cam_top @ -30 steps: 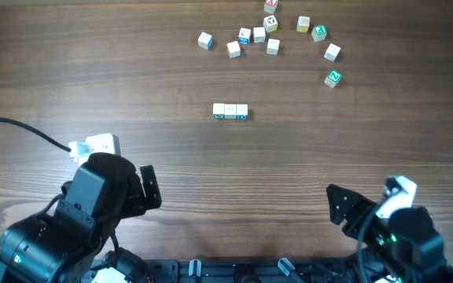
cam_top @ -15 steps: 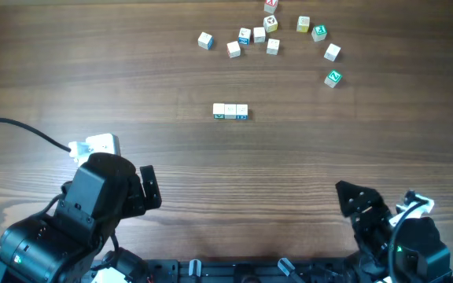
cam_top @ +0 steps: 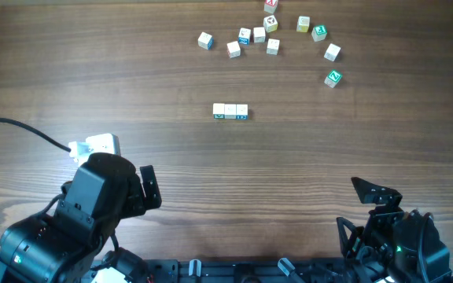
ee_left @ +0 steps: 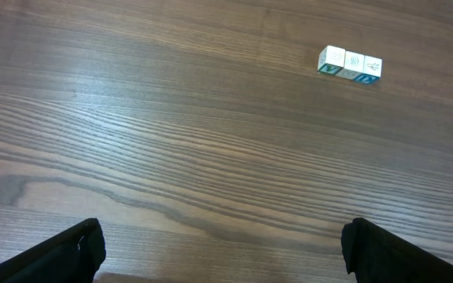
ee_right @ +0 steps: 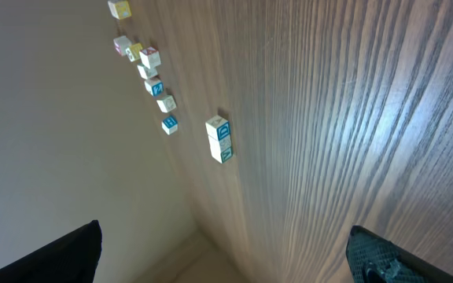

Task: Form a horizontal line

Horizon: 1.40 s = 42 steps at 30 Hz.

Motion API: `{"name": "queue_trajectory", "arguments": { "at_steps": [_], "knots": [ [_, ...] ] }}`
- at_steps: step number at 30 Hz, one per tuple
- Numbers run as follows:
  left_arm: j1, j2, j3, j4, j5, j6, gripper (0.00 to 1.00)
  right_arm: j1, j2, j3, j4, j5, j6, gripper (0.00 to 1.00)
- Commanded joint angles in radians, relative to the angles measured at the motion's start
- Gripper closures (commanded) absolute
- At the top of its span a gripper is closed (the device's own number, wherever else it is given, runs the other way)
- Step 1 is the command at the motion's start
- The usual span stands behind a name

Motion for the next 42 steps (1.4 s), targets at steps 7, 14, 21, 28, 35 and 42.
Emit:
{"name": "queue_trajectory", "arguments": {
  "at_steps": [7,14,21,28,35,42],
  "knots": [
    [0.006,-0.002,-0.003,0.002,0.002,-0.017,0.00,0.002,-0.012,0.005,-0.005,0.014,0.091,0.00],
    [0.006,-0.002,-0.003,0.002,0.002,-0.017,0.00,0.002,-0.012,0.005,-0.005,0.014,0.091,0.00],
    [0.006,-0.002,-0.003,0.002,0.002,-0.017,0.00,0.002,-0.012,0.005,-0.005,0.014,0.091,0.00],
    [0.006,-0.002,-0.003,0.002,0.002,-0.017,0.00,0.002,-0.012,0.005,-0.005,0.014,0.091,0.00],
    [0.005,-0.002,-0.003,0.002,0.002,-0.017,0.00,0.002,-0.012,0.005,-0.006,0.014,0.092,0.00],
    [0.006,-0.002,-0.003,0.002,0.002,-0.017,0.00,0.002,-0.011,0.004,-0.011,0.065,0.090,0.00]
  ]
}}
